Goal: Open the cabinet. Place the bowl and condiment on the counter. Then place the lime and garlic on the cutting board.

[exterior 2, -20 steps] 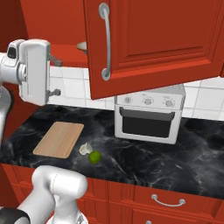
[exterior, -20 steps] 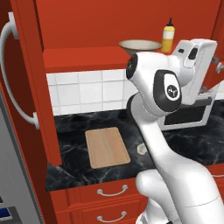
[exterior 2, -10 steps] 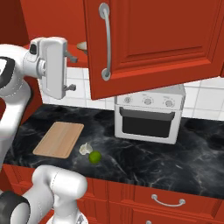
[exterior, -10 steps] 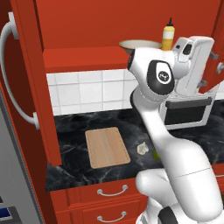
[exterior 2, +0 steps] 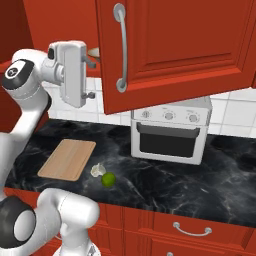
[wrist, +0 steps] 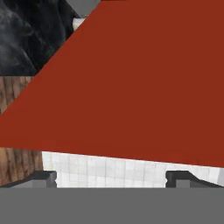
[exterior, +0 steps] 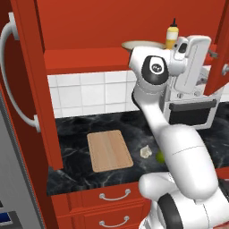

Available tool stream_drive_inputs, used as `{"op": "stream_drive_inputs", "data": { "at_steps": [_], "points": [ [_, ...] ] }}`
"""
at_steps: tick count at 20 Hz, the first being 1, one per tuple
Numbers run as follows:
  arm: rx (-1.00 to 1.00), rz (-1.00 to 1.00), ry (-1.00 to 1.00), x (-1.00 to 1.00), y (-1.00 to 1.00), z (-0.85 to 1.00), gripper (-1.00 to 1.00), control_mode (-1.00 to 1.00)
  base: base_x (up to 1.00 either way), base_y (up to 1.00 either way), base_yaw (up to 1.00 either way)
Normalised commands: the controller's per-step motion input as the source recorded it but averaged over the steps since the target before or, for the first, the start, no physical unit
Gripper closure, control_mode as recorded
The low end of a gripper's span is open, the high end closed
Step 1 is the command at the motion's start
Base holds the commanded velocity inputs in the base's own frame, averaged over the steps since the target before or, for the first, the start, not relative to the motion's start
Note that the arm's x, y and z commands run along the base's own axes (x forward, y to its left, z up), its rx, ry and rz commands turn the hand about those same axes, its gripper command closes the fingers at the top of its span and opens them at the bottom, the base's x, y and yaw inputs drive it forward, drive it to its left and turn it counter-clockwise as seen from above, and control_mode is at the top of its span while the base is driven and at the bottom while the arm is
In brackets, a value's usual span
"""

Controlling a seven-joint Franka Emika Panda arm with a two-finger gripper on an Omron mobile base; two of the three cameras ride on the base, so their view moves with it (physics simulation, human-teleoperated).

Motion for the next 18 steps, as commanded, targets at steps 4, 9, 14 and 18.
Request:
{"op": "stream_drive_inputs", "data": {
  "at_steps": [4,9,14,18],
  "points": [
    [-0.06,-0.01,0.0,0.15,0.11,-0.03,-1.0,-1.0,0.0,0.0,0.0],
    [-0.05,-0.12,0.0,0.34,-0.02,-0.03,-1.0,-1.0,0.0,0.0,0.0],
    [-0.01,-0.14,0.0,0.37,-0.2,0.0,-1.0,-1.0,0.0,0.0,0.0],
    [0.0,-0.17,0.01,0.25,-0.32,0.0,-1.0,-1.0,0.0,0.0,0.0]
  ]
}}
